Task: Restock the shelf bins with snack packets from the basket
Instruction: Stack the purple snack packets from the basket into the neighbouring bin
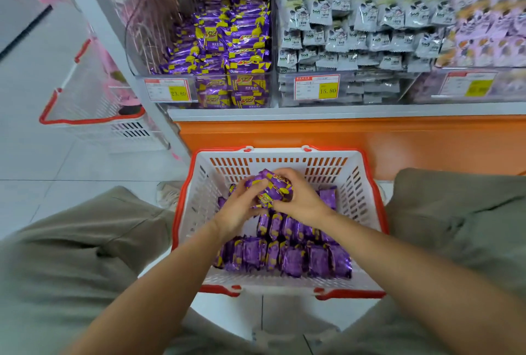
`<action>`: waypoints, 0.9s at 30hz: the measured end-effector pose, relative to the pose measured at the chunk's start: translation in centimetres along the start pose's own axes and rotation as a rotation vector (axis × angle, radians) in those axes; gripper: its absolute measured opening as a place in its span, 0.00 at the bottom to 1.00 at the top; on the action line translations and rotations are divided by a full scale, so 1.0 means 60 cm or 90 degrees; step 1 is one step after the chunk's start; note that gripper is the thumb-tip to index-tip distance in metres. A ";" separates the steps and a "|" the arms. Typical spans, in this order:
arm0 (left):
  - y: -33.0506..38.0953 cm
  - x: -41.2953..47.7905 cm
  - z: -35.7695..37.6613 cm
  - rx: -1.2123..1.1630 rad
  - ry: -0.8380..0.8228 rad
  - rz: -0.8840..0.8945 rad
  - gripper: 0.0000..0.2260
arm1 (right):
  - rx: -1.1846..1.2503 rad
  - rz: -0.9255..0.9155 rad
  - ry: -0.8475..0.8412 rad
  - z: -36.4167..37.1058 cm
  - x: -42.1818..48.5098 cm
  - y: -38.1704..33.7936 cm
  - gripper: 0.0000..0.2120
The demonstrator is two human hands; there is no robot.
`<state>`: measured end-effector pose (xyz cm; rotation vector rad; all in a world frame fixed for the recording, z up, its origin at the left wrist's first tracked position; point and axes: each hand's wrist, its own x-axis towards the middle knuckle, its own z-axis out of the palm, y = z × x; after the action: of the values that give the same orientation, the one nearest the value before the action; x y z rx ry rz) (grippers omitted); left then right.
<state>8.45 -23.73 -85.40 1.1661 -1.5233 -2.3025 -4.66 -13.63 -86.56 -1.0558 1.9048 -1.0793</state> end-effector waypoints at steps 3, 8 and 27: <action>0.005 -0.004 0.008 -0.012 0.062 0.039 0.25 | -0.039 -0.060 -0.005 -0.004 -0.003 -0.018 0.30; 0.018 -0.015 0.017 -0.102 0.100 0.019 0.16 | -0.048 -0.104 -0.012 -0.008 -0.009 -0.040 0.32; 0.170 -0.122 -0.006 0.306 0.037 0.197 0.34 | 0.034 -0.127 -0.009 -0.062 -0.016 -0.190 0.33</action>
<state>10.85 -25.12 -73.14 0.9814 -2.1323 -1.7421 -3.92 -15.22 -74.67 -1.2401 1.7778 -1.2215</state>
